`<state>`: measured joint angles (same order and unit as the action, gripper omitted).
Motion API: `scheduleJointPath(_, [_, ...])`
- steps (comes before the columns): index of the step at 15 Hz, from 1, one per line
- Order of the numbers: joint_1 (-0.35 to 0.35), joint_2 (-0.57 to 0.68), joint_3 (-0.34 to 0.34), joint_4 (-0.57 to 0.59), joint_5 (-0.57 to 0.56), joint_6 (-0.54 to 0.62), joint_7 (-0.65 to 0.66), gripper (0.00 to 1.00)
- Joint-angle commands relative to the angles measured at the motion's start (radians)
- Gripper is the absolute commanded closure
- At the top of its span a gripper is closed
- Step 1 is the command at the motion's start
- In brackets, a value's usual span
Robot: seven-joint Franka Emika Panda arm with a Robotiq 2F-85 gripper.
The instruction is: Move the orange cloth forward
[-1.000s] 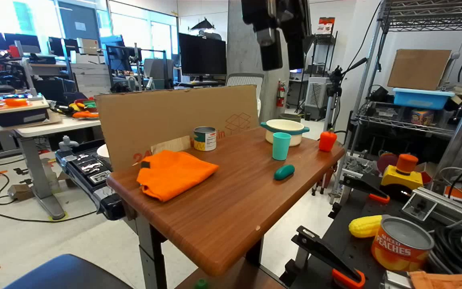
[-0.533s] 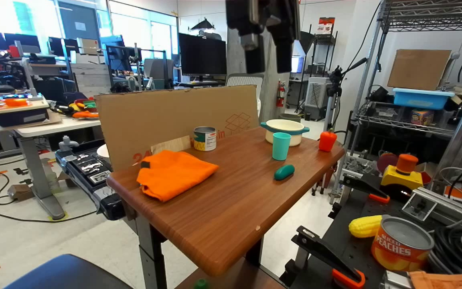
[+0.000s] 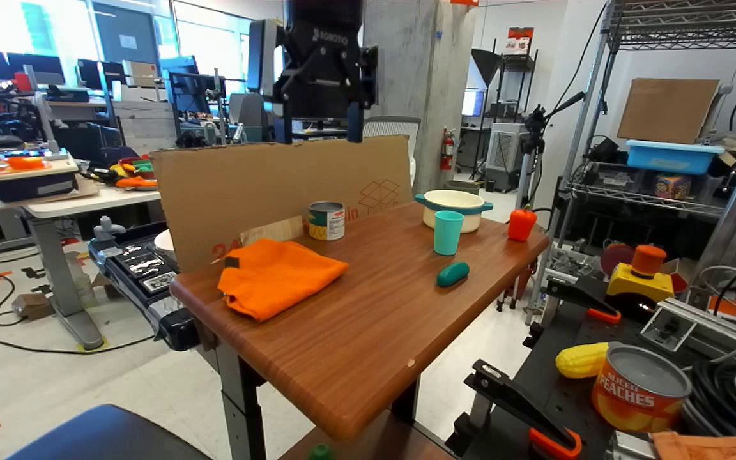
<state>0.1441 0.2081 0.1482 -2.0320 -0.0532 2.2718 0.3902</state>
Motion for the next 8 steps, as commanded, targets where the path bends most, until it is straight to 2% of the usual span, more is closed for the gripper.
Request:
scheduleJointPath(1, [0.04,0.185,-0.063,0.189,-0.08,0.008,0.114,0.0])
scheduleJointPath(5, [0.102,0.337,-0.121,0.328,-0.142,-0.013,0.177,0.0])
scheduleJointPath(8, [0.144,0.432,-0.149,0.413,-0.147,-0.029,0.191,0.0])
